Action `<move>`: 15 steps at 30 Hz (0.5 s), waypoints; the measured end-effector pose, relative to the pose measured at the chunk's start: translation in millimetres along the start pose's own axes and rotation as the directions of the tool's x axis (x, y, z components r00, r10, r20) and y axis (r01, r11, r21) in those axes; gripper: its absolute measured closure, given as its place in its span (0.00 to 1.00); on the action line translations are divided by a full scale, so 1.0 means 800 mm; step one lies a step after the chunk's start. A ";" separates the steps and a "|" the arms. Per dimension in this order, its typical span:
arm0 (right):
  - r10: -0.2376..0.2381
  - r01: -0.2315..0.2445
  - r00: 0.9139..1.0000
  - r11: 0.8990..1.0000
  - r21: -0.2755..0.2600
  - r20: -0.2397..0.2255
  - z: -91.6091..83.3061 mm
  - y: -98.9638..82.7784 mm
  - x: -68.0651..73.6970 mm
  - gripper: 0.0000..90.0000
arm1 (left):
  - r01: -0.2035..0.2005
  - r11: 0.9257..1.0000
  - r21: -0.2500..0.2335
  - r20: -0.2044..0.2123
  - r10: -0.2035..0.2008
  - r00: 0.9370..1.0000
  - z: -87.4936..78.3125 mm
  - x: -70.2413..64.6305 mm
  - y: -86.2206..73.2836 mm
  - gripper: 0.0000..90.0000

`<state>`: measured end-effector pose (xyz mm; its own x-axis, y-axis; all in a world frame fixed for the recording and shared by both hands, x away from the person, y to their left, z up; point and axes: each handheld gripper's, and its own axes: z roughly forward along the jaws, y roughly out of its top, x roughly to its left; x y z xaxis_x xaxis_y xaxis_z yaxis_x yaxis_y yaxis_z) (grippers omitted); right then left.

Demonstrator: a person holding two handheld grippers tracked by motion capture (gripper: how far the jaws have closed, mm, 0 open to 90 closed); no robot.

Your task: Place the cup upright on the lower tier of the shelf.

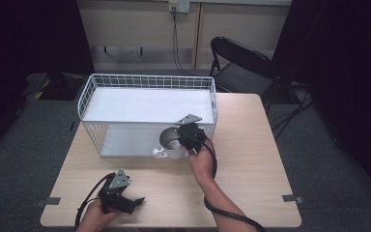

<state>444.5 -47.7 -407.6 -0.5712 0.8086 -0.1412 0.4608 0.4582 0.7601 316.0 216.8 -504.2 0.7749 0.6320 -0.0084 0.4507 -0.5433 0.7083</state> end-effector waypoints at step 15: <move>0.050 -0.050 0.999 0.999 -0.023 0.011 -0.010 -0.004 -0.009 0.67 | 0.000 1.000 0.000 0.000 0.000 1.000 0.000 0.000 0.000 0.03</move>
<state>441.5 -58.5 -404.0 -0.5398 0.8345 -0.1103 0.4729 0.4091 0.7804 316.0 216.8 -504.2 0.7748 0.6321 -0.0085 0.4508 -0.5431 0.7085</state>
